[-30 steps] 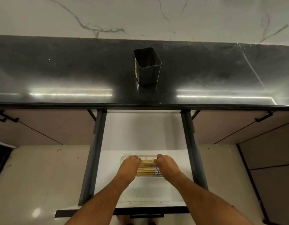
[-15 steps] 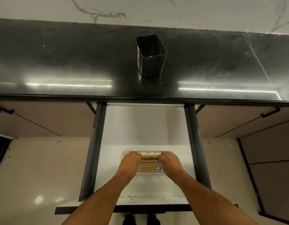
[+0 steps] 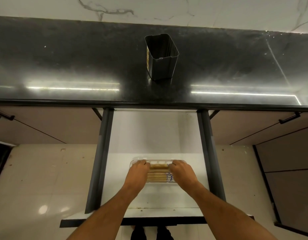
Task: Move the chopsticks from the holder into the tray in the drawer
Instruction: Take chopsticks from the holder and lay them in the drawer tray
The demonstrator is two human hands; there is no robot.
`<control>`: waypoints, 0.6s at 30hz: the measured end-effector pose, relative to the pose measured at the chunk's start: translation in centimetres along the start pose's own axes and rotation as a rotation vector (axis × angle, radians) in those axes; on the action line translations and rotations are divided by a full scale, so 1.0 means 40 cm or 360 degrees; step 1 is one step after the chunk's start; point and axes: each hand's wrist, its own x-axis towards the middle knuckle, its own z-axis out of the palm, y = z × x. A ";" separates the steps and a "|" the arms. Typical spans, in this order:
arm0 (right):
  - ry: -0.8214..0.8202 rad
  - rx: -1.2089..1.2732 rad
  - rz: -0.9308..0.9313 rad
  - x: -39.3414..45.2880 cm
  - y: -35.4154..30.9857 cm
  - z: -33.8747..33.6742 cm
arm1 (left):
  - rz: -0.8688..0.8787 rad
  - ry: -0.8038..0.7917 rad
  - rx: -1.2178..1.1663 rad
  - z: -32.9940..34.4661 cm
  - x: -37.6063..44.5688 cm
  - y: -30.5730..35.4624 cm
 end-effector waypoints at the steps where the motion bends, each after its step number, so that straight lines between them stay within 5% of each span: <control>1: 0.0167 0.0124 -0.0001 -0.011 0.005 -0.003 | 0.0026 0.0109 -0.0061 -0.009 -0.005 -0.001; 5: 0.0859 0.0845 0.0581 -0.044 0.017 -0.026 | -0.0028 0.0775 -0.0465 -0.032 -0.034 -0.014; 8: 0.0948 0.1526 0.1412 -0.043 0.022 -0.028 | -0.0621 0.0928 -0.1082 -0.043 -0.041 -0.018; 10: 0.0848 0.1715 0.1694 -0.043 0.021 -0.014 | -0.1052 0.0853 -0.1502 -0.042 -0.035 -0.023; 13: 0.0695 0.1754 0.1776 -0.046 -0.005 -0.003 | -0.1391 0.0696 -0.1947 -0.034 -0.040 -0.021; 18: 0.0549 0.1581 0.1705 -0.030 -0.045 0.013 | -0.1410 0.0537 -0.1957 -0.014 -0.046 -0.006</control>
